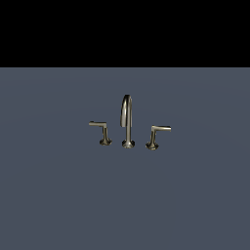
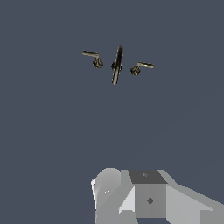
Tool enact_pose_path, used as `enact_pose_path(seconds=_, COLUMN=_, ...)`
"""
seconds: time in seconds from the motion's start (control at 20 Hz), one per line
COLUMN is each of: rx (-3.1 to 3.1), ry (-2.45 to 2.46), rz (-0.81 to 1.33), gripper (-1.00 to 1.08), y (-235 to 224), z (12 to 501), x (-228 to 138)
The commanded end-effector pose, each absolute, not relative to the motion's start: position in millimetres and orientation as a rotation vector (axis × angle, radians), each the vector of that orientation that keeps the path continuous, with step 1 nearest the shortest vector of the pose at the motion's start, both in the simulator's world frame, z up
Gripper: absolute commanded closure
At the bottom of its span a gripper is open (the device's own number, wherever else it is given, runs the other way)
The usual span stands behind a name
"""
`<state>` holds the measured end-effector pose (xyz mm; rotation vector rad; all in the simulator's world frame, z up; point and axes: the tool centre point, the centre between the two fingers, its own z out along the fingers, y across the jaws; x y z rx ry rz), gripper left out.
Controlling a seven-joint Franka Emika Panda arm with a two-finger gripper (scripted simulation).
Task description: Turn on the faucet by rotating a designated handle.
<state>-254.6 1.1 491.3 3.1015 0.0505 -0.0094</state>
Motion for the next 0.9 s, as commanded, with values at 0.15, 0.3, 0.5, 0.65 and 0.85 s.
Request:
enact_pose_path(seconds=0.15, rx=3.102, ry=0.042, rz=-0.009, gripper=1.08, y=2, z=490, x=-254)
enact_pose_path(seconds=0.3, rx=3.102, ry=0.015, rz=-0.009, gripper=1.08, y=3, z=486, x=-250)
enact_pose_path(seconds=0.5, rx=3.103, ry=-0.049, rz=-0.009, gripper=1.08, y=6, z=476, x=-243)
enact_pose_path(seconds=0.65, rx=3.102, ry=-0.118, rz=-0.009, gripper=1.08, y=9, z=466, x=-235)
enact_pose_path(seconds=0.85, rx=3.097, ry=-0.24, rz=-0.009, gripper=1.08, y=13, z=448, x=-220)
